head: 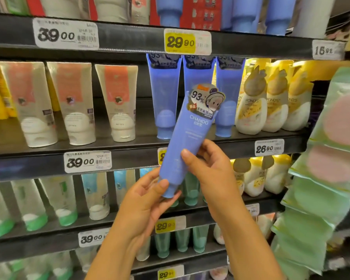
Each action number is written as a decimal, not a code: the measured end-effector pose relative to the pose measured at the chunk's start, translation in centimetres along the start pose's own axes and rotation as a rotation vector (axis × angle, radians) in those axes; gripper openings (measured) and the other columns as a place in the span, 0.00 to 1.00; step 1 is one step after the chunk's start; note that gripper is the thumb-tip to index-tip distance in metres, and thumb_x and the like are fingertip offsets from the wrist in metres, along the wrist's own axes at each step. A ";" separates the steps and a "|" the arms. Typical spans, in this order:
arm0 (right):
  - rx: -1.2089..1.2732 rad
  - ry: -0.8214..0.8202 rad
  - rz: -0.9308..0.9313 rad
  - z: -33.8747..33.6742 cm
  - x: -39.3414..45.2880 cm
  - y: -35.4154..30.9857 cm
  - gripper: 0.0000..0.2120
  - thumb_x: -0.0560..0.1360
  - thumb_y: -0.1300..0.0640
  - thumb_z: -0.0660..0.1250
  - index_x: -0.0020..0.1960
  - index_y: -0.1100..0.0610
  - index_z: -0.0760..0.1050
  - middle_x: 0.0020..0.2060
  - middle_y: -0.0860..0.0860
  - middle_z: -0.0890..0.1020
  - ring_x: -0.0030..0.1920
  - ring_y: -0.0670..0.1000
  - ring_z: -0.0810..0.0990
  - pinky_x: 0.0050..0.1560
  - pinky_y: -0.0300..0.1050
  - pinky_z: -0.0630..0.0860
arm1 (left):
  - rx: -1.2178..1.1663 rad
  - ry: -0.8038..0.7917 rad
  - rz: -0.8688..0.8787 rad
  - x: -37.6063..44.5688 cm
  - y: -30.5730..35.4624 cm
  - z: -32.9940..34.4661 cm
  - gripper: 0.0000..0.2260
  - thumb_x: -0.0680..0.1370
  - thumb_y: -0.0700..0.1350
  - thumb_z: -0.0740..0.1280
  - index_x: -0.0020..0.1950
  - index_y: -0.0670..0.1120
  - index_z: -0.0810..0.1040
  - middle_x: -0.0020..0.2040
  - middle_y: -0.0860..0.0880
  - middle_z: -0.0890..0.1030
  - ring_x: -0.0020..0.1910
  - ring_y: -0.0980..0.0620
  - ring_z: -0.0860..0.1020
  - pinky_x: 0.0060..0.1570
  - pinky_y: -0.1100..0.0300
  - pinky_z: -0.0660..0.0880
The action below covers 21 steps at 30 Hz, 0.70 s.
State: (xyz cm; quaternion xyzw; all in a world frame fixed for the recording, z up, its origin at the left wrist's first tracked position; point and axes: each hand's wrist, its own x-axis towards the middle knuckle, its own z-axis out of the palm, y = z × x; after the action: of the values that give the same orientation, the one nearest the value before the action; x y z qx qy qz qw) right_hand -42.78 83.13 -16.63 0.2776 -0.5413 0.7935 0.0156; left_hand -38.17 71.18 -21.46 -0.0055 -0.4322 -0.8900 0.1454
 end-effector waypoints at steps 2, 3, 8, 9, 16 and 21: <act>-0.014 -0.014 -0.003 0.2 -0.3 0.3 0.13 0.73 0.69 0.66 0.57 0.62 0.73 0.48 0.50 0.82 0.44 0.41 0.82 0.43 0.34 0.77 | 0.007 0.003 0.003 0.0 -0.1 -0.3 0.34 0.52 0.46 0.83 0.54 0.40 0.79 0.49 0.41 0.84 0.47 0.47 0.83 0.42 0.57 0.80; -0.021 -0.019 -0.004 0.3 -0.3 0.4 0.14 0.73 0.70 0.66 0.57 0.61 0.72 0.48 0.49 0.82 0.44 0.40 0.82 0.43 0.33 0.77 | 0.014 0.003 0.007 0.0 -0.1 -0.5 0.37 0.49 0.48 0.84 0.55 0.40 0.78 0.50 0.42 0.84 0.47 0.47 0.83 0.43 0.57 0.80; -0.027 -0.017 -0.004 0.6 -0.7 0.9 0.17 0.72 0.70 0.67 0.59 0.61 0.72 0.48 0.47 0.82 0.44 0.40 0.82 0.42 0.32 0.76 | 0.012 -0.002 0.004 -0.2 -0.2 -1.1 0.39 0.49 0.48 0.84 0.57 0.40 0.77 0.52 0.42 0.84 0.49 0.47 0.83 0.43 0.58 0.80; -0.027 -0.008 -0.005 0.6 -0.8 1.0 0.16 0.72 0.70 0.67 0.58 0.59 0.72 0.46 0.45 0.82 0.44 0.40 0.83 0.42 0.32 0.76 | 0.019 -0.003 0.003 -0.3 -0.2 -1.2 0.36 0.51 0.47 0.83 0.57 0.40 0.78 0.51 0.42 0.84 0.48 0.48 0.83 0.43 0.58 0.80; -0.083 0.107 0.032 0.8 -1.3 1.8 0.18 0.71 0.63 0.71 0.59 0.56 0.71 0.49 0.45 0.81 0.45 0.40 0.82 0.41 0.33 0.76 | 0.198 0.028 0.038 -0.9 -0.1 -1.0 0.20 0.59 0.41 0.72 0.51 0.43 0.79 0.44 0.46 0.85 0.41 0.51 0.83 0.37 0.60 0.80; -0.090 0.131 0.031 0.6 -2.0 2.3 0.17 0.72 0.59 0.70 0.60 0.57 0.74 0.46 0.45 0.83 0.43 0.37 0.82 0.38 0.30 0.75 | 0.397 0.045 0.106 -1.5 -0.1 -1.5 0.18 0.58 0.47 0.74 0.47 0.52 0.82 0.47 0.49 0.85 0.43 0.51 0.84 0.44 0.58 0.81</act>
State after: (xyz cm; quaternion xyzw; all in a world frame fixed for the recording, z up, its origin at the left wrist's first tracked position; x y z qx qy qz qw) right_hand -41.56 82.21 -19.30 0.2158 -0.5785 0.7850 0.0510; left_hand -36.65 70.49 -22.67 0.0204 -0.5947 -0.7784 0.2000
